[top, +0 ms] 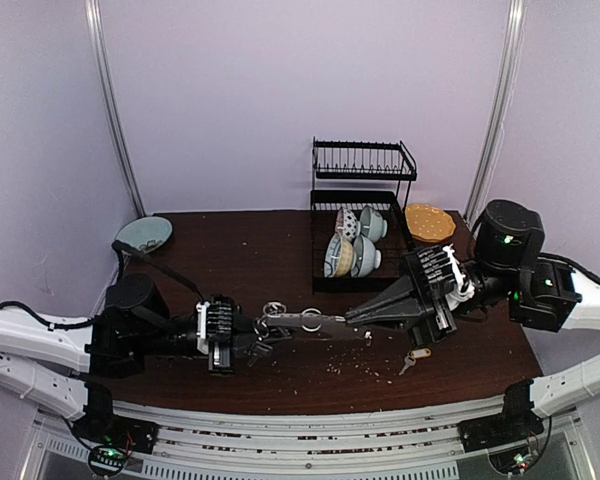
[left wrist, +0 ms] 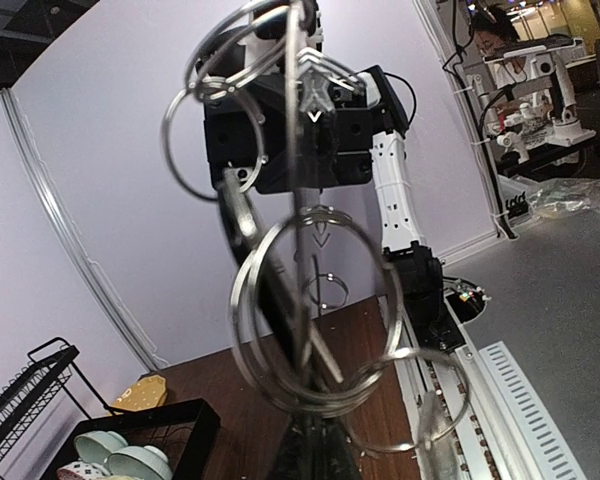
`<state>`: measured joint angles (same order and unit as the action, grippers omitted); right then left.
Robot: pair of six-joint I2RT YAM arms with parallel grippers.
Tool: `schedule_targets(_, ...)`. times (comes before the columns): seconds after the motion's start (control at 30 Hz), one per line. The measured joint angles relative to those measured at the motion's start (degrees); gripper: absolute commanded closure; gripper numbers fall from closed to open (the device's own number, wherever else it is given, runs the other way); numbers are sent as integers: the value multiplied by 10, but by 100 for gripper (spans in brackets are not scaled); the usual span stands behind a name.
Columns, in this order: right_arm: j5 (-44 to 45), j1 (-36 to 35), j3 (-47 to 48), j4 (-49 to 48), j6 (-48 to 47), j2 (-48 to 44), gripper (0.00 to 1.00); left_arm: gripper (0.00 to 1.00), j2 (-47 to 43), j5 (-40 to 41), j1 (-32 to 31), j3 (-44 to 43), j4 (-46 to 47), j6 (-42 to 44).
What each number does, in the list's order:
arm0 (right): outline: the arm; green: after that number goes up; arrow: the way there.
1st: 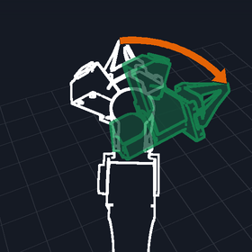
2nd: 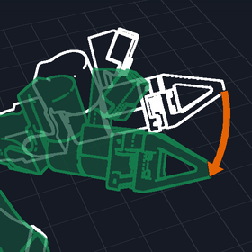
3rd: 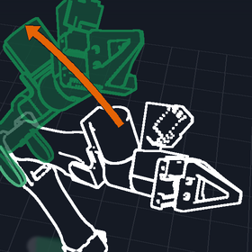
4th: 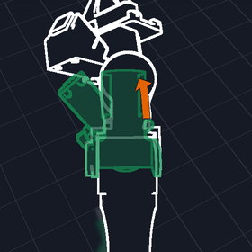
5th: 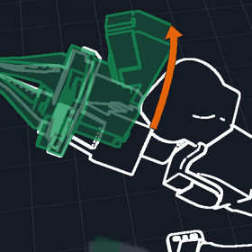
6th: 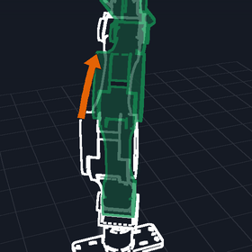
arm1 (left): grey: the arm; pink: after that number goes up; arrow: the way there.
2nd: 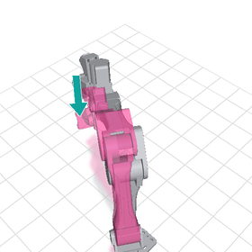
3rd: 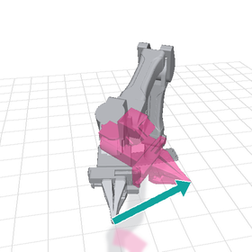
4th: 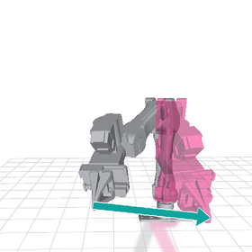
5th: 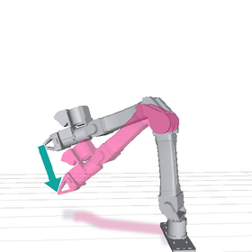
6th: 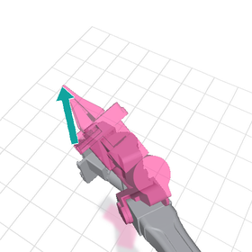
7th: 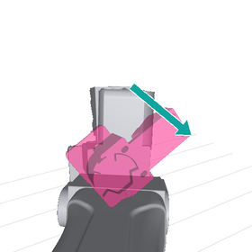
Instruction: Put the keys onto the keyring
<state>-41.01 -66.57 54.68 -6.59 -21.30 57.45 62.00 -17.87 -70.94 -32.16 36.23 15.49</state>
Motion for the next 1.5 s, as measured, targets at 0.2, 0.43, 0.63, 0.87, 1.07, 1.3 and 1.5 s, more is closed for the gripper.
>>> schedule_targets(0.2, -21, 1, 0, 9, -8, 0, 100, 100, 26, -25, 3, 10, 48, -30)
schedule_targets(0.43, -44, 1, -11, -48, 17, 0, 100, 100, 92, -66, 5, 15, 170, -90)
schedule_targets(0.63, -56, 1, -21, -100, 44, 10, 100, 100, 125, -76, 5, 15, 228, -115)
schedule_targets(0.87, -17, 0, -24, -108, 47, 4, 80, 100, 122, -55, 5, 18, 242, -125)
schedule_targets(1.07, 72, -4, -14, -22, 33, -27, 70, 100, 86, 12, 6, 43, 219, -115)
schedule_targets(1.3, 148, -6, -3, 38, 56, -37, 44, 100, 21, 74, 12, 50, 161, -74)
schedule_targets(1.5, 182, -6, 52, 63, 100, 5, 51, 100, 5, 92, 12, 50, 120, -48)
